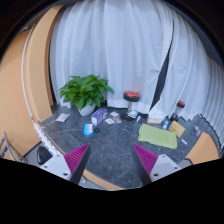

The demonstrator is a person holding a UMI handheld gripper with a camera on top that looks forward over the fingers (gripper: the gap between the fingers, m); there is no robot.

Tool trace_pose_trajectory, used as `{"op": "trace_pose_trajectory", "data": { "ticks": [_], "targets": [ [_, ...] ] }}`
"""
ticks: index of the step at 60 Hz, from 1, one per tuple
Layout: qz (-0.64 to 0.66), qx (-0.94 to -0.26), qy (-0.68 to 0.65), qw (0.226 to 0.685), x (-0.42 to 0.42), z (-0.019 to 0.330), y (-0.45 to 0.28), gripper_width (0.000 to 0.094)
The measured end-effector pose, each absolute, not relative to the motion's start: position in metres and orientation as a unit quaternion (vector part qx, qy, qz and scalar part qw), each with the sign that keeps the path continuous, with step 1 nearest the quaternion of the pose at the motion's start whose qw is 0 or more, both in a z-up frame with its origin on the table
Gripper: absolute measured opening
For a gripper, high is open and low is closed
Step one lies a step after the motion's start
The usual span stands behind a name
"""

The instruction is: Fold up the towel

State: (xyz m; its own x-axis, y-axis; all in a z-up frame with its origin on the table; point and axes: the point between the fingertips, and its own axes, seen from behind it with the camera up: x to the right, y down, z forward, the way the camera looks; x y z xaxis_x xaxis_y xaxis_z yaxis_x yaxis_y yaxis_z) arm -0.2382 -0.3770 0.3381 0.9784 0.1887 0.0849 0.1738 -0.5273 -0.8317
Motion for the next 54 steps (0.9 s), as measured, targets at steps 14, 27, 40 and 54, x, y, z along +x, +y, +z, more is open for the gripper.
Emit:
{"op": "trace_pose_trajectory", "data": {
  "ticks": [14, 27, 40, 54],
  "targets": [
    [0.018, -0.899, -0.080, 0.430, -0.216, 0.256, -0.333, 0.0846],
    [0.002, -0.912, -0.037, 0.409, -0.144, 0.148, -0.241, 0.0847],
    [-0.019, -0.910, 0.002, 0.414, -0.065, 0.078, -0.095, 0.0848],
    [-0.037, -0.909, 0.013, 0.416, -0.021, 0.018, 0.043, 0.0847]
  ]
}}
